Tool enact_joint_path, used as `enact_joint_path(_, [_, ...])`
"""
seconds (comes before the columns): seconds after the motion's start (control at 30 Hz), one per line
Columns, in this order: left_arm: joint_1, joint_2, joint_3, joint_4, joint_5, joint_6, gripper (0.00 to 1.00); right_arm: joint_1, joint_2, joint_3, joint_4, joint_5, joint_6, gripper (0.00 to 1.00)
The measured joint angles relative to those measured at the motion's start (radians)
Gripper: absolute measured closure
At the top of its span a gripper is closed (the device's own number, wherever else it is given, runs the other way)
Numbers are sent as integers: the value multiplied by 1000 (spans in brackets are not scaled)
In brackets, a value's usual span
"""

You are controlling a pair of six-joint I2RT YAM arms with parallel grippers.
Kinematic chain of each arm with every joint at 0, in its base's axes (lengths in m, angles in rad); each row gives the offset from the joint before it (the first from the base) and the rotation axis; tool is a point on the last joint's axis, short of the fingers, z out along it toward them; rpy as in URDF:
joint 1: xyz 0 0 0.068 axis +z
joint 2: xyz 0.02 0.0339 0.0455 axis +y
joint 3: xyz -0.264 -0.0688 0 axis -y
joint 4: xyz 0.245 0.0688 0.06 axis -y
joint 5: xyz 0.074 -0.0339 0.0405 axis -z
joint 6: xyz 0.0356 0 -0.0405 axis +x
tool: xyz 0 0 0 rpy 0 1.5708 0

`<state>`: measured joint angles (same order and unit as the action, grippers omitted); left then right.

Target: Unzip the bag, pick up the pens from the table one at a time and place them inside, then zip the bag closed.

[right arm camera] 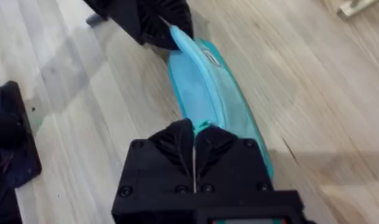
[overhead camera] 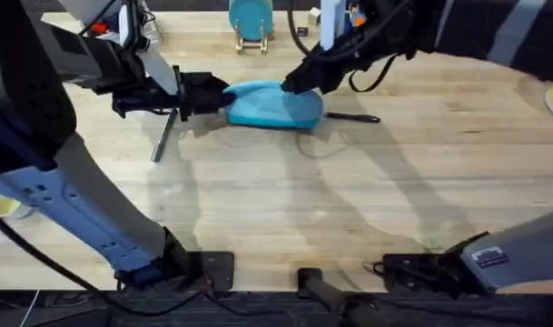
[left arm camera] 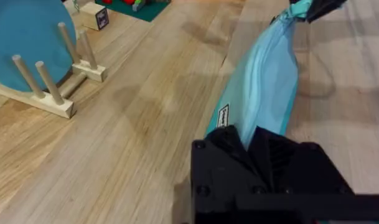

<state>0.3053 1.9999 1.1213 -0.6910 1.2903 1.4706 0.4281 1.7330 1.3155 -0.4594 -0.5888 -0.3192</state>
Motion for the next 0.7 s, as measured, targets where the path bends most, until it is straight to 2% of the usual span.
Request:
enact_joint_path(0.37, [4,0,0,3,0,0,958,84,62,0,149,-1,71,971])
enact_joint_path(0.7, [4,0,0,4,-1,0,959,107,114,0,281,-8,159,970])
